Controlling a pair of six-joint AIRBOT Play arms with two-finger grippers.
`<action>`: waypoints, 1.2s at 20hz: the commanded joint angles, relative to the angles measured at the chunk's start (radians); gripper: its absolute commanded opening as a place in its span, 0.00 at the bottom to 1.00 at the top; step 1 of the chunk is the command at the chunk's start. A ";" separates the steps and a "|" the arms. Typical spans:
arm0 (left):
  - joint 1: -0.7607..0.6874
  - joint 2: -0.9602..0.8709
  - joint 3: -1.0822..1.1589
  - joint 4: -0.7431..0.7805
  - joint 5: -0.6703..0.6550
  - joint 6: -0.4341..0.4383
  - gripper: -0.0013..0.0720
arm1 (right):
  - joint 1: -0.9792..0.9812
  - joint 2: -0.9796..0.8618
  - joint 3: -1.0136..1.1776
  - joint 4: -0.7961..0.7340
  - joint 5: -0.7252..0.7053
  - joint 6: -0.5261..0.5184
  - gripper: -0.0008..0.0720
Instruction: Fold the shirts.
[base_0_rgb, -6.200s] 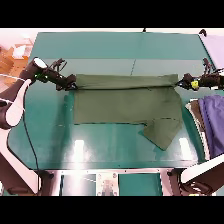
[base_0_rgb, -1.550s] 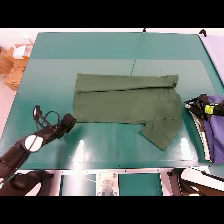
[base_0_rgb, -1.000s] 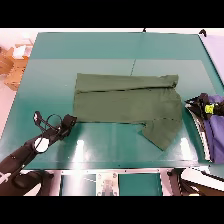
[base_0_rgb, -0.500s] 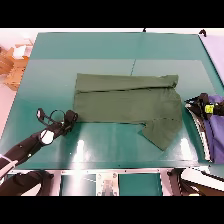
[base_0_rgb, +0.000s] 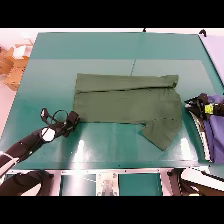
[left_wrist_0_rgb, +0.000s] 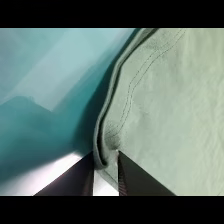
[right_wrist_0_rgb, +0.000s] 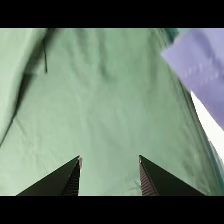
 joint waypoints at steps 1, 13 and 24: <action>-0.010 -0.028 0.005 0.002 0.031 0.006 0.09 | 0.000 0.000 -0.042 0.005 0.028 0.000 0.60; -0.040 -0.025 0.020 -0.005 0.027 0.059 0.05 | -0.135 0.176 -0.144 -0.362 0.230 0.204 0.55; -0.040 -0.025 0.020 -0.005 0.005 0.060 0.05 | -0.085 0.079 -0.475 -0.022 -0.074 -0.075 0.57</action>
